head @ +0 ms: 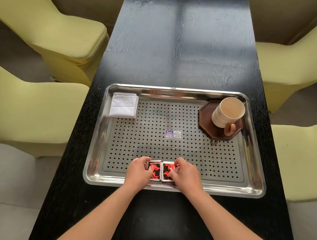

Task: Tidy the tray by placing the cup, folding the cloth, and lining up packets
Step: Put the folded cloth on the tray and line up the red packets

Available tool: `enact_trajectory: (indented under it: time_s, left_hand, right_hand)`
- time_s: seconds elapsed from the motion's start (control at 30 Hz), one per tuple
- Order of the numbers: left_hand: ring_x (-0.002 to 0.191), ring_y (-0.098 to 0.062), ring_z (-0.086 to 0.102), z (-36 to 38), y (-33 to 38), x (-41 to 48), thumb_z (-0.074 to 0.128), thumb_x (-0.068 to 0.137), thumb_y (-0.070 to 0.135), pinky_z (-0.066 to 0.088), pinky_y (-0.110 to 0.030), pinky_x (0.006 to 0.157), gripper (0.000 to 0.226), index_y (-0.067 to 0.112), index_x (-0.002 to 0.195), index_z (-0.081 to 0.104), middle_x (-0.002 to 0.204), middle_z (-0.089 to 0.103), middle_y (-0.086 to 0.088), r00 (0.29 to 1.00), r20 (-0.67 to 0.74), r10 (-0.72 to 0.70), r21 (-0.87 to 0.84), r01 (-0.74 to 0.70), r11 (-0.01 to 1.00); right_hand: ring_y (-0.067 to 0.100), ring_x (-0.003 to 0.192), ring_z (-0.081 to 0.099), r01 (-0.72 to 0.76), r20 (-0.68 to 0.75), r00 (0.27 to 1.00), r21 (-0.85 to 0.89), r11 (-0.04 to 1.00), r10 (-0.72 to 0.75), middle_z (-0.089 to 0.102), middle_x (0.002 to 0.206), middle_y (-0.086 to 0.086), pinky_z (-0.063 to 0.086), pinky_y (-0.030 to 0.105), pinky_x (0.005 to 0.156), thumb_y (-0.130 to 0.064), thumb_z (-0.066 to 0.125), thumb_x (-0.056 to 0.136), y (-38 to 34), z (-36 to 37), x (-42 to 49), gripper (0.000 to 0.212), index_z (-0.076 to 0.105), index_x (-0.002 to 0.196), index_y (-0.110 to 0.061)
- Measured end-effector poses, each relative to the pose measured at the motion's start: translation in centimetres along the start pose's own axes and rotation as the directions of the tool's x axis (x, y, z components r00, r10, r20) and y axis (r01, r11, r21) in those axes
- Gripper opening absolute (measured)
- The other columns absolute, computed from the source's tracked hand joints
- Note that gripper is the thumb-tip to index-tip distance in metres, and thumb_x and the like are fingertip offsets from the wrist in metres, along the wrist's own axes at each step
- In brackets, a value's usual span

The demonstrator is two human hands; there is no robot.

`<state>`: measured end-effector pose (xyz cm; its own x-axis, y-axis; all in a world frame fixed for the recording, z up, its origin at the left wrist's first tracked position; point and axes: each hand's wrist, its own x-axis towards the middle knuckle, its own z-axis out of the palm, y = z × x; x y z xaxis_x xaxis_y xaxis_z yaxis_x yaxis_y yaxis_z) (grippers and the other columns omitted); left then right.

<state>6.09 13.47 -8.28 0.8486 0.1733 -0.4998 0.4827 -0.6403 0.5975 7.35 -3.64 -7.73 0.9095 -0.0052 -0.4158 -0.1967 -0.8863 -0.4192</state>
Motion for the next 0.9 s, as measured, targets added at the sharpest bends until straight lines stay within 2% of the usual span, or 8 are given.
enact_trajectory:
  time_s: [0.2, 0.3, 0.37, 0.43, 0.5, 0.57, 0.73, 0.9]
  left_hand:
    - [0.094, -0.018, 0.062, -0.1, -0.1, 0.1, 0.063, 0.089, 0.010, 0.055, -0.033, 0.085, 0.044, 0.017, 0.132, 0.060, 0.106, 0.064, -0.007, 1.000, -0.010, -0.026, -0.029, 0.026, 0.999]
    - [0.093, -0.014, 0.057, 0.1, -0.1, 0.2, 0.061, 0.088, 0.010, 0.045, -0.025, 0.080, 0.044, 0.017, 0.131, 0.061, 0.108, 0.059, -0.004, 0.998, -0.049, -0.030, -0.021, 0.029, 0.999]
    - [0.094, -0.012, 0.054, 0.2, -0.1, 0.4, 0.060, 0.088, 0.010, 0.039, -0.021, 0.076, 0.042, 0.016, 0.130, 0.062, 0.112, 0.056, -0.003, 0.997, -0.072, -0.026, -0.005, 0.026, 1.000]
    - [0.095, -0.011, 0.052, 0.4, 0.0, 0.4, 0.059, 0.089, 0.011, 0.040, -0.021, 0.077, 0.044, 0.016, 0.132, 0.061, 0.115, 0.054, -0.002, 0.998, -0.057, -0.015, 0.023, 0.017, 1.000]
    - [0.097, -0.012, 0.053, 0.5, 0.2, 0.5, 0.059, 0.089, 0.012, 0.047, -0.025, 0.078, 0.048, 0.018, 0.136, 0.057, 0.117, 0.049, 0.000, 1.000, -0.007, -0.006, 0.067, 0.007, 0.998]
    - [0.097, -0.012, 0.054, 0.6, 0.5, 0.7, 0.060, 0.087, 0.015, 0.050, -0.027, 0.077, 0.048, 0.023, 0.135, 0.057, 0.114, 0.044, 0.004, 0.999, 0.040, 0.005, 0.116, -0.010, 0.993]
    - [0.103, -0.014, 0.053, 0.7, 0.8, 0.9, 0.065, 0.087, 0.024, 0.052, -0.033, 0.088, 0.046, 0.024, 0.132, 0.059, 0.115, 0.046, 0.003, 0.997, 0.065, 0.036, 0.196, -0.048, 0.979]
    - [0.095, -0.010, 0.051, 0.8, 0.5, 1.0, 0.071, 0.088, 0.025, 0.045, -0.024, 0.076, 0.041, 0.025, 0.128, 0.061, 0.112, 0.045, 0.005, 0.999, 0.025, 0.037, 0.183, -0.041, 0.982]
  right_hand:
    - [0.015, 0.089, 0.064, 0.003, -0.008, 1.000, 0.034, 0.999, -0.002, 0.070, 0.098, -0.002, 0.050, 0.027, 0.073, -0.033, 0.076, 0.085, 0.5, 0.2, 0.0, 0.040, 0.061, 0.120, -0.021]
    - [0.011, 0.084, 0.057, -0.007, -0.079, 0.997, 0.055, 0.998, 0.012, 0.060, 0.093, -0.006, 0.046, 0.024, 0.069, -0.035, 0.075, 0.086, 1.7, -0.3, -0.1, 0.039, 0.062, 0.120, -0.021]
    - [0.011, 0.086, 0.055, -0.029, -0.125, 0.992, 0.049, 0.998, 0.035, 0.054, 0.097, -0.006, 0.047, 0.025, 0.072, -0.036, 0.074, 0.087, 2.7, -0.7, -0.2, 0.039, 0.062, 0.120, -0.021]
    - [0.012, 0.090, 0.054, -0.037, -0.101, 0.994, 0.013, 0.999, 0.038, 0.050, 0.102, -0.005, 0.048, 0.026, 0.076, -0.037, 0.071, 0.088, 3.5, -0.8, -0.3, 0.042, 0.060, 0.126, -0.022]
    - [0.014, 0.096, 0.052, -0.009, -0.037, 0.999, -0.031, 0.999, 0.008, 0.048, 0.105, -0.005, 0.049, 0.027, 0.081, -0.039, 0.070, 0.088, 3.9, -0.7, -0.4, 0.048, 0.057, 0.133, -0.026]
    - [0.015, 0.102, 0.051, 0.024, 0.000, 1.000, -0.078, 0.997, -0.024, 0.050, 0.108, -0.004, 0.049, 0.030, 0.086, -0.046, 0.068, 0.087, 3.9, -0.7, -0.4, 0.049, 0.056, 0.132, -0.030]
    - [0.018, 0.108, 0.051, 0.041, 0.043, 0.998, -0.108, 0.993, -0.036, 0.055, 0.113, -0.002, 0.047, 0.031, 0.087, -0.050, 0.068, 0.085, 3.4, -1.0, 0.2, 0.050, 0.057, 0.128, -0.029]
    - [0.016, 0.110, 0.049, 0.059, 0.050, 0.997, -0.125, 0.990, -0.053, 0.053, 0.111, -0.004, 0.049, 0.031, 0.082, -0.056, 0.067, 0.084, 3.1, -1.3, 0.4, 0.053, 0.053, 0.131, -0.037]
